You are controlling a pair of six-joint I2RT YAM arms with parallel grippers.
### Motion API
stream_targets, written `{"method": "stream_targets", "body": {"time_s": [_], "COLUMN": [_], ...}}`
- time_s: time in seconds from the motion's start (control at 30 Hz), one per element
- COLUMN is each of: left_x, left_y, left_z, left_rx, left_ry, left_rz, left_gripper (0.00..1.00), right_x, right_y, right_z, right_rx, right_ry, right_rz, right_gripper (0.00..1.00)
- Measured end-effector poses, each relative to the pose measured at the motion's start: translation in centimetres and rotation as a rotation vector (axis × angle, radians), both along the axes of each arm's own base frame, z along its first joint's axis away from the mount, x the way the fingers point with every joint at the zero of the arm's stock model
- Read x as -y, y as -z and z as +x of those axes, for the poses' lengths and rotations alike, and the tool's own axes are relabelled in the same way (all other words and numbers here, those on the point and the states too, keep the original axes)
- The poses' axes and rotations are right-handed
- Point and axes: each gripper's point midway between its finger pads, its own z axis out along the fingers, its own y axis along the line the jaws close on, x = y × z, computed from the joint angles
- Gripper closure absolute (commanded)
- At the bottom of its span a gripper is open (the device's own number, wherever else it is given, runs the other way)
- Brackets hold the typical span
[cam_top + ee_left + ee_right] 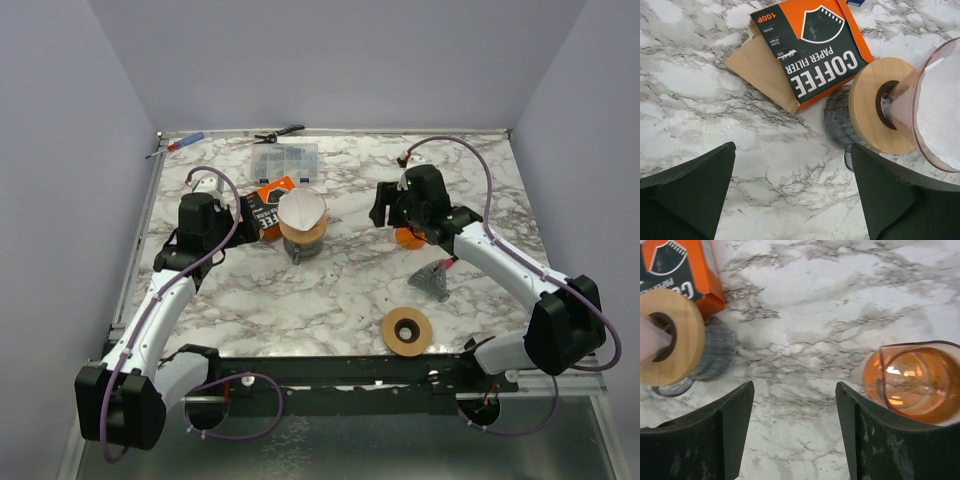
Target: Place the coffee filter in the dripper
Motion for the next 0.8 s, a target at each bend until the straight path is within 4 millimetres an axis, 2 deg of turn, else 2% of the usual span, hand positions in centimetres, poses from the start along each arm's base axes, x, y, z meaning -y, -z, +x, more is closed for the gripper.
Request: {"method": "stream_targets", "body": {"time_s": [0.13,0.27,0.4,0.67,0.8], "left_x": [-0.1,-0.1,0.0,0.2,0.3], "left_y": [0.0,-0.1,0.0,0.0,0.0], "left_z": [0.0,0.0,-0.1,-0.1,-0.1], "left_rx": [0.001,0.004,0.004,0.002,0.005], "left_ry": [-0.004,-0.003,0.0,0.008,0.013], "left_rz": [-0.002,-0.004,-0.009,-0.015,-0.02], "left_gripper": [0.01,0.01,0.01,0.01,0.01], "right_x": [3.0,6.0,7.6,6.1,4.9], "right_y": [-0.2,0.6,1.3,4.5,4.8], "right_z": [0.7,1.0,1.2,1.1,0.4], "right_rx": [0.005,-0.028,-0.066,-0.185,-0.214], "right_ry": [0.084,0.147,0.175,0.084,0.02], "right_rz": [-0.073,-0.122,-0.148,-0.145,-0.11], "right_gripper": [0.29,0.29,0.3,0.38,0.41]}}
